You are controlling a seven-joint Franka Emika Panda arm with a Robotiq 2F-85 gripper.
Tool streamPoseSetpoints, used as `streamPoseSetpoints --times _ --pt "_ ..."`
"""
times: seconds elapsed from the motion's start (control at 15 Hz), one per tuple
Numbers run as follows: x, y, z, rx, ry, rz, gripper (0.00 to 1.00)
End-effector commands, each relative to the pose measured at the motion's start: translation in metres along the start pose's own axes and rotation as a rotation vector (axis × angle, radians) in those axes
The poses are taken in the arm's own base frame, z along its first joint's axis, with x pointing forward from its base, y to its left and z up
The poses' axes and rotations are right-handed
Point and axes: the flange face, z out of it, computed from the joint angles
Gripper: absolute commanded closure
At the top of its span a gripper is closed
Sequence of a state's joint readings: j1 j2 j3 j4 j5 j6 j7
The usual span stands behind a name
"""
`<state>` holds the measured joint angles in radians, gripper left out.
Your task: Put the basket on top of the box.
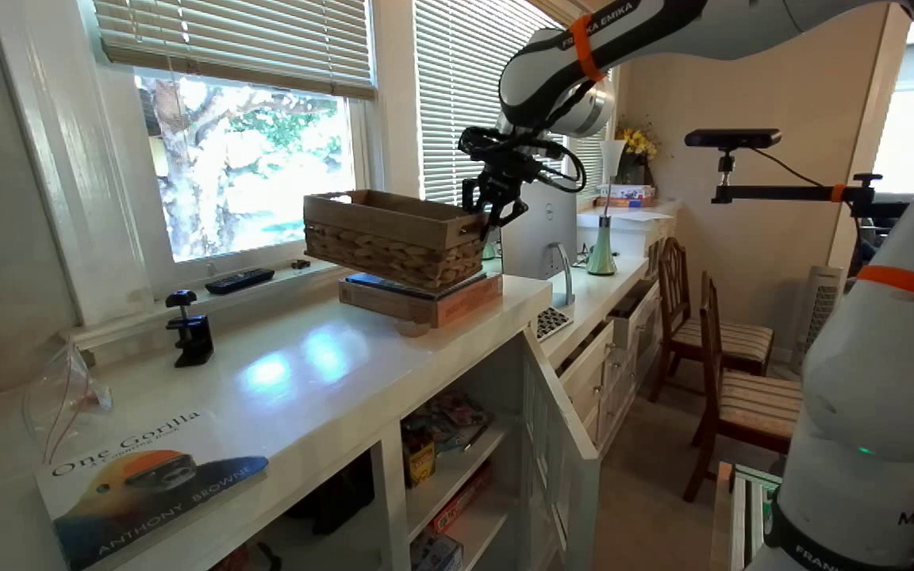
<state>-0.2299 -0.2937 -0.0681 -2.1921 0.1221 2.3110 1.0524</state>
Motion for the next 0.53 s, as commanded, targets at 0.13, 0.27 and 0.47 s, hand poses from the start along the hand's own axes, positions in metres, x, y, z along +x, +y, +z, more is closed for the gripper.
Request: streamPoseSetpoints --times 0.13,0.27,0.47 --pt "0.017 -0.002 -0.018 0.015 0.021 0.055 0.96" --pt "0.023 -0.001 -0.02 0.008 0.02 0.056 0.96" --pt "0.031 0.0 -0.021 -0.012 0.016 0.063 0.96"
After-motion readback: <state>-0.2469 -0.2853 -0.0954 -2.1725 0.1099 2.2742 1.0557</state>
